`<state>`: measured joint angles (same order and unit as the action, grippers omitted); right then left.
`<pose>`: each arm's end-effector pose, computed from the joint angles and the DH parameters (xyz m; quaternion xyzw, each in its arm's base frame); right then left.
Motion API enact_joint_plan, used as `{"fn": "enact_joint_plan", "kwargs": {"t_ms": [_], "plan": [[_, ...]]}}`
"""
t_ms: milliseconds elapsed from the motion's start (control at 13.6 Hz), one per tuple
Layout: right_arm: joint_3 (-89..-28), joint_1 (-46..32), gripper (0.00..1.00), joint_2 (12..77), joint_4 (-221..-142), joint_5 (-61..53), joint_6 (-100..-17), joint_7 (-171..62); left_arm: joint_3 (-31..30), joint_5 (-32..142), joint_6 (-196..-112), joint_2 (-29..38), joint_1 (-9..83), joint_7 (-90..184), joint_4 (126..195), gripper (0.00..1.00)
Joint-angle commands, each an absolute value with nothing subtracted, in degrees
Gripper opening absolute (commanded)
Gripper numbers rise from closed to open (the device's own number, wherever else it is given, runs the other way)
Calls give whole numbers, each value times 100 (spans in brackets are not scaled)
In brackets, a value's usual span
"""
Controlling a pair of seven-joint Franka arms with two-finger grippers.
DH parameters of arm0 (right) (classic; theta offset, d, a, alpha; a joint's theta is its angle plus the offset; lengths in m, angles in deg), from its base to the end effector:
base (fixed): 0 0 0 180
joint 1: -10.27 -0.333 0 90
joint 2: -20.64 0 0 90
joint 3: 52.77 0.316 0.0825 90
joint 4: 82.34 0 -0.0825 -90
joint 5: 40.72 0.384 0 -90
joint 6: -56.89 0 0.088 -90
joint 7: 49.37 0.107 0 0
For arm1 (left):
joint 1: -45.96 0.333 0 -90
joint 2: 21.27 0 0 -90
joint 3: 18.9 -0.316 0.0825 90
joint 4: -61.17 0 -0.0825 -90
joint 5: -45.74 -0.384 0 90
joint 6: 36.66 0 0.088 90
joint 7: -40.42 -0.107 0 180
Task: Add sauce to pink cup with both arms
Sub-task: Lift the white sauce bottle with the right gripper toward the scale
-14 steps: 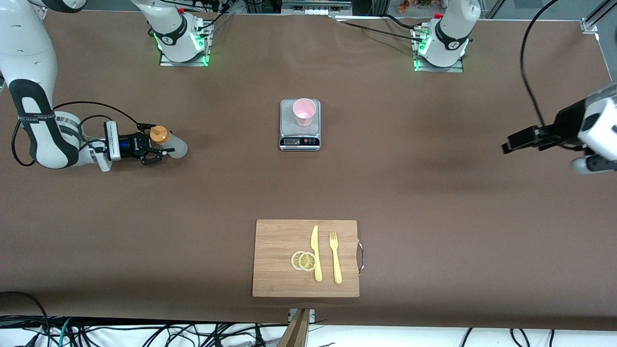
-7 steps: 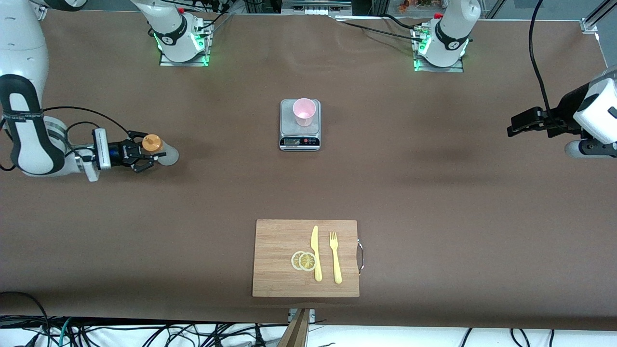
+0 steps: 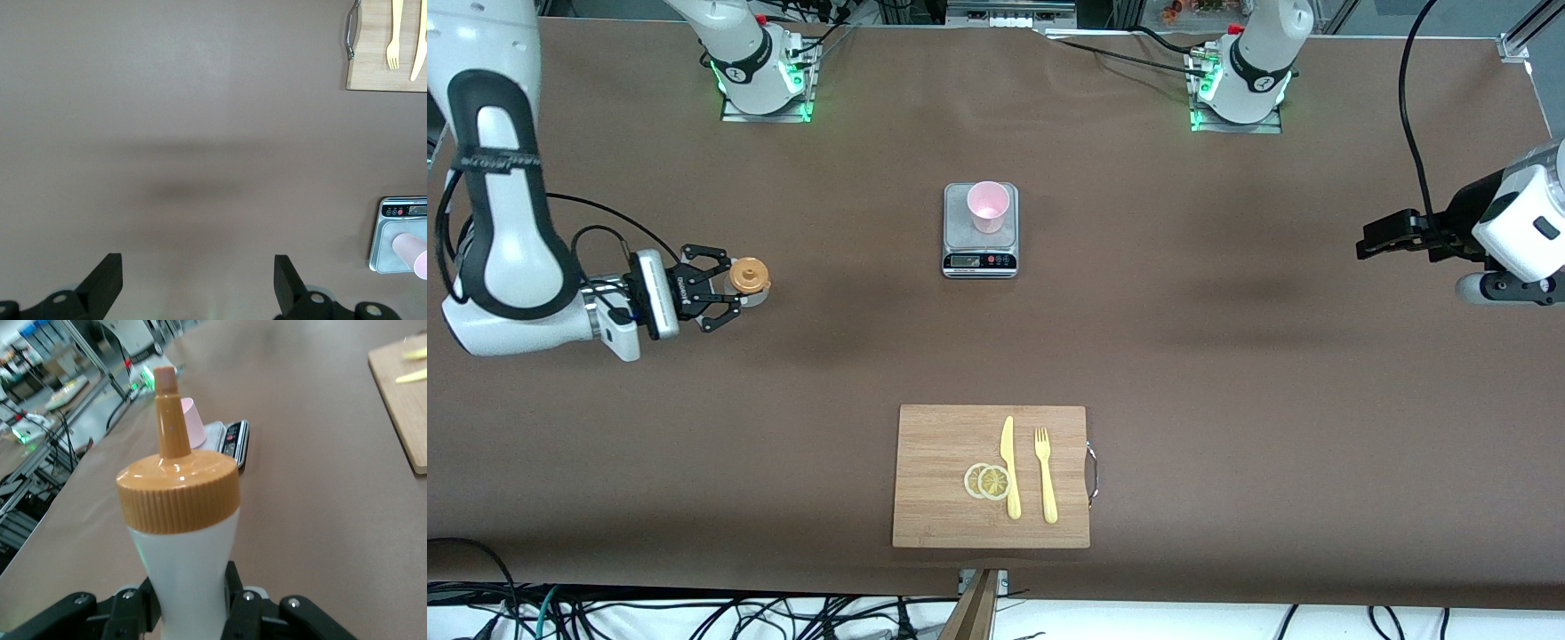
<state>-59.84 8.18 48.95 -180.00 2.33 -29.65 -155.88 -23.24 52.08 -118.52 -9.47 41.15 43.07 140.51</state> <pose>0.6034 0.0310 0.2967 -0.6421 -0.6207 -0.0927 0.4402 0.6002 -0.0228 0.5813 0.9955 0.0154 -0.0818 0.0452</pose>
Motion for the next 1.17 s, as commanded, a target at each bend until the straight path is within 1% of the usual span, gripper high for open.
{"fn": "enact_joint_plan", "kwargs": {"t_ms": [0, 147, 367, 514, 661, 807, 954, 1101], "plan": [[-6050, 211, 25, 4596, -17789, -492, -3117, -14581, -2251, 5118, -11734, -870, 4174, 4148, 13878, 100], [-6007, -219, 25, 4333, -17788, -1176, -3319, -13992, -2242, 5118, -11734, -870, 4139, 4156, 13878, 100], [-5761, -852, 25, 4244, -17779, -1908, -3424, -12974, -2233, 5127, -11734, -826, 4130, 4156, 13869, 100], [-5655, -1300, 26, 4244, -17779, -2190, -3522, -12313, -2242, 5127, -11734, -818, 4139, 4148, 13869, 100], [-5506, -1565, 26, 4253, -17779, -2287, -3688, -11909, -2259, 5136, -11734, -818, 4148, 4148, 13869, 100], [-5366, -1951, 26, 4261, -17779, -2663, -3750, -11286, -2251, 5136, -11734, -809, 4139, 4148, 13860, 100], [-5155, -2049, 27, 4296, -17779, -2928, -3759, -10871, -2251, 5136, -11734, -818, 4139, 4148, 13860, 100], [-5145, -2338, 27, 4314, -17788, -3113, -3759, -10528, -2251, 5145, -11734, -809, 4148, 4148, 13860, 100]]}}
